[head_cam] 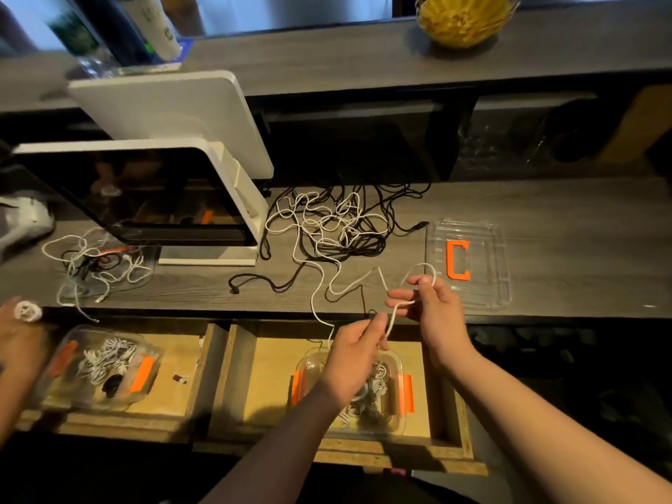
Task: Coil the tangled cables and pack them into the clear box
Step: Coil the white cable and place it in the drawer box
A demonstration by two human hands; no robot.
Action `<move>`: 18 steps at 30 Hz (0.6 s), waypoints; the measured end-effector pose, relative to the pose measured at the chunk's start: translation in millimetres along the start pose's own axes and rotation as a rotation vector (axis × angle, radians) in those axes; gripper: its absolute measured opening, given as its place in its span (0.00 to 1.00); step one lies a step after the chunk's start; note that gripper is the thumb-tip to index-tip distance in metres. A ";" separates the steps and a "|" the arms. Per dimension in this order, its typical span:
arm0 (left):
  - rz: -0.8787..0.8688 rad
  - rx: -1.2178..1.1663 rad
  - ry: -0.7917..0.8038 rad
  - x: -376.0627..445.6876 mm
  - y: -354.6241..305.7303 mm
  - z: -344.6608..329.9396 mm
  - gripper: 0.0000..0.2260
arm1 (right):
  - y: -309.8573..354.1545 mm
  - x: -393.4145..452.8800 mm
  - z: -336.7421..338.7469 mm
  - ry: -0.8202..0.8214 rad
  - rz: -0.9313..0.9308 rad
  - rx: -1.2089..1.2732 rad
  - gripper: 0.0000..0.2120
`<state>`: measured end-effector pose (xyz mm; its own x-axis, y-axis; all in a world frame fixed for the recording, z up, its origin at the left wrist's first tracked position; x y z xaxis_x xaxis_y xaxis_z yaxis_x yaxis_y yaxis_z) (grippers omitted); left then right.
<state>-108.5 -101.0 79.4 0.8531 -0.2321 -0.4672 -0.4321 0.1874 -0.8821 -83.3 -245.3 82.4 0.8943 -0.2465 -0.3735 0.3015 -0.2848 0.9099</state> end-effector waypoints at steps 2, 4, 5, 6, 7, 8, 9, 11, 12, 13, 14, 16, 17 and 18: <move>-0.039 0.065 -0.083 -7.5 -3.4 5.7 0.18 | -1.8 -1.3 16.5 -0.054 -0.018 -0.027 0.13; -0.073 0.082 -0.170 -12.7 -5.6 12.1 0.18 | -7.4 -2.9 34.3 -0.098 -0.055 -0.027 0.13; -0.097 0.082 -0.203 -14.7 -7.6 14.1 0.17 | -10.1 -4.2 41.8 -0.106 -0.074 -0.033 0.14; -0.114 0.078 -0.229 -16.6 -10.6 14.1 0.17 | -12.0 -6.9 48.0 -0.109 -0.099 -0.050 0.13; -0.132 0.076 -0.251 -18.3 -14.6 12.3 0.17 | -15.2 -9.8 53.2 -0.120 -0.141 -0.079 0.13; -0.151 0.087 -0.270 -20.7 -19.1 9.6 0.18 | -19.0 -13.9 56.6 -0.136 -0.198 -0.094 0.13; -0.171 0.108 -0.287 -22.8 -21.9 7.2 0.18 | -25.5 -16.9 58.9 -0.153 -0.260 -0.116 0.12; -0.190 0.151 -0.297 -25.3 -23.3 5.7 0.19 | -38.6 -19.3 61.8 -0.180 -0.335 -0.296 0.11; -0.191 0.177 -0.279 -25.5 -23.4 5.6 0.19 | -41.3 -20.6 61.3 -0.183 -0.331 -0.439 0.17; -0.188 0.208 -0.251 -24.8 -23.2 5.2 0.18 | -41.8 -22.6 59.9 -0.178 -0.302 -0.561 0.24; -0.176 0.241 -0.220 -23.8 -23.0 4.2 0.18 | -37.5 -26.3 55.4 -0.165 -0.237 -0.628 0.29; -0.137 0.309 -0.169 -21.5 -22.9 0.6 0.18 | -22.0 -37.4 43.9 -0.144 -0.060 -0.686 0.31; -0.115 0.323 -0.153 -20.7 -22.4 -1.1 0.19 | -13.2 -42.0 36.5 -0.083 0.016 -0.684 0.26; -0.088 0.298 -0.143 -21.2 -22.7 -2.9 0.20 | -5.1 -46.2 27.7 0.022 0.068 -0.650 0.20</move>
<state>-117.6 -103.2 109.2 0.9248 -0.1271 -0.3587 -0.2690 0.4484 -0.8524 -135.3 -258.1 90.0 0.9229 -0.2231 -0.3137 0.3763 0.3508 0.8575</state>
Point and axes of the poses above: each hand's wrist, its own x-axis towards the middle knuckle, its own z-axis out of the back of the hand, y = z × x, the point moved 2 cm from there along x, towards the middle knuckle, and after that the axes turned 2 degrees about y, right-handed, at the moved point
